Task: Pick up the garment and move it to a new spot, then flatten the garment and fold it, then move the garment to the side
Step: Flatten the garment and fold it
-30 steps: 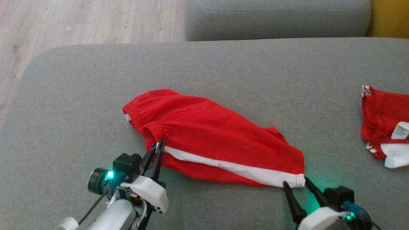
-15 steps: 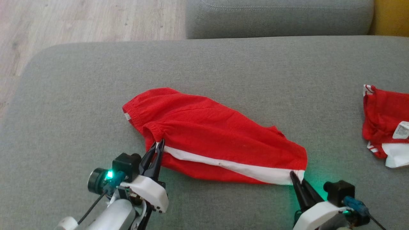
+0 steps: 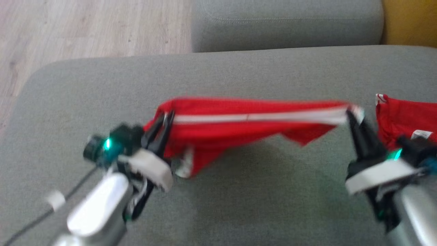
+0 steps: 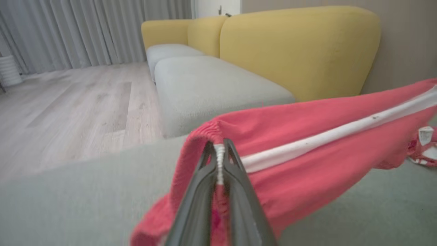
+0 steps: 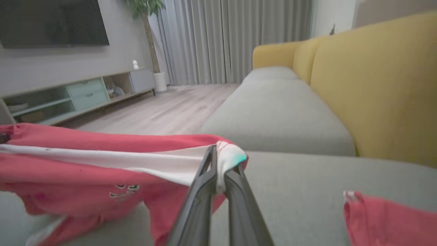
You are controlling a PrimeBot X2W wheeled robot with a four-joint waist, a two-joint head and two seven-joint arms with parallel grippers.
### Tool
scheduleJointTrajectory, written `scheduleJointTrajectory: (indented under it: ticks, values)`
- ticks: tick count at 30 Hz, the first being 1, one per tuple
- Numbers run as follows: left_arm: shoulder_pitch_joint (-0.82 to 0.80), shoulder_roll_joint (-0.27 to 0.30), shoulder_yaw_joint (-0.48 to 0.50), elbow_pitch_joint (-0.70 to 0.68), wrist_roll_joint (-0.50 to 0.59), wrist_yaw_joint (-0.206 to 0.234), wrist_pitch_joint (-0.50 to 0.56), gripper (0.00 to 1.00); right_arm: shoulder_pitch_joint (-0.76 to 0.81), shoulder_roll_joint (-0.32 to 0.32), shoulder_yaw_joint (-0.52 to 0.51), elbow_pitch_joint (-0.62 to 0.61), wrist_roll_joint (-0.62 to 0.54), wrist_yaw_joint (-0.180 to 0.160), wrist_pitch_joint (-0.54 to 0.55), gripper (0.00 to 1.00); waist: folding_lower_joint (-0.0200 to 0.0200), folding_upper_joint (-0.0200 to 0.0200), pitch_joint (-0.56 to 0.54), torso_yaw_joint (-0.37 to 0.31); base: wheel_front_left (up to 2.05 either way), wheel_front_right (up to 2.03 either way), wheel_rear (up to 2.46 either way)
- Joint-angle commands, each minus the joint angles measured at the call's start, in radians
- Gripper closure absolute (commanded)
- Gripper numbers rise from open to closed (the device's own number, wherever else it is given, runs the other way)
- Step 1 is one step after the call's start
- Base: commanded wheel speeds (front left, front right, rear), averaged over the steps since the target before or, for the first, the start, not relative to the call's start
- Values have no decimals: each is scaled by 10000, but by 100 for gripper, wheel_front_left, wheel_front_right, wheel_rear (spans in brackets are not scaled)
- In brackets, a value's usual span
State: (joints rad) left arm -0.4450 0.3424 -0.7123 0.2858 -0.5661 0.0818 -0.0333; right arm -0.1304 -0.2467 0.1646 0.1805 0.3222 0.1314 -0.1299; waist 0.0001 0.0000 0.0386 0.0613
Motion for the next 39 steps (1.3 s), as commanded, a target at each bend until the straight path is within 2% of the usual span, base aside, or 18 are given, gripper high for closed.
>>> scheduleJointTrajectory:
  ticks: [1,6,12,17,22,27,30,33,35,39]
  values:
    - [-960,370,465,-376,50,-81,113,100,-615,-442,60,-566,110,-7,55,100,-1,0,-103,-29,0,0,0]
    - [-2444,236,550,-517,-79,-567,715,100,-1716,-1260,-6,-1365,83,-7,389,100,-1,0,-435,-164,0,0,0]
    - [-3771,198,1020,-589,-298,-714,907,100,-2582,-1714,-395,-2344,-402,-7,763,100,-1,0,-669,-436,0,0,0]
    - [-3765,239,1104,-910,-422,-666,957,100,-2286,-1665,-643,-2974,-533,-7,1270,100,-1,0,-713,-558,0,0,0]
    - [-3173,660,1137,-1821,-367,-380,1036,100,-1546,-1694,-697,-3551,-700,-7,1815,100,-1,0,-517,-760,0,0,0]
    - [-3027,1058,1054,-2438,-344,-304,1556,100,-1539,-1741,-1029,-3829,-684,-7,2147,100,-1,0,84,-886,0,0,0]
    - [-3451,1073,1142,-2342,-334,-336,1666,100,-2043,-1899,-747,-3493,-441,-7,2623,100,-1,0,680,-1001,0,0,0]
    - [-4216,1033,1041,-1818,-122,-598,1757,100,-3128,-2117,-212,-2723,-37,-7,2933,100,-1,0,1363,-1121,0,0,0]
    - [-4839,798,1275,-1184,-332,-686,1718,100,-4191,-2279,189,-2042,136,-7,3018,100,-1,0,1838,-1214,0,0,0]
    - [-6574,690,1374,397,285,-877,1210,100,-6883,-2361,1056,-443,63,-7,2811,100,-1,0,2714,-1442,0,0,0]
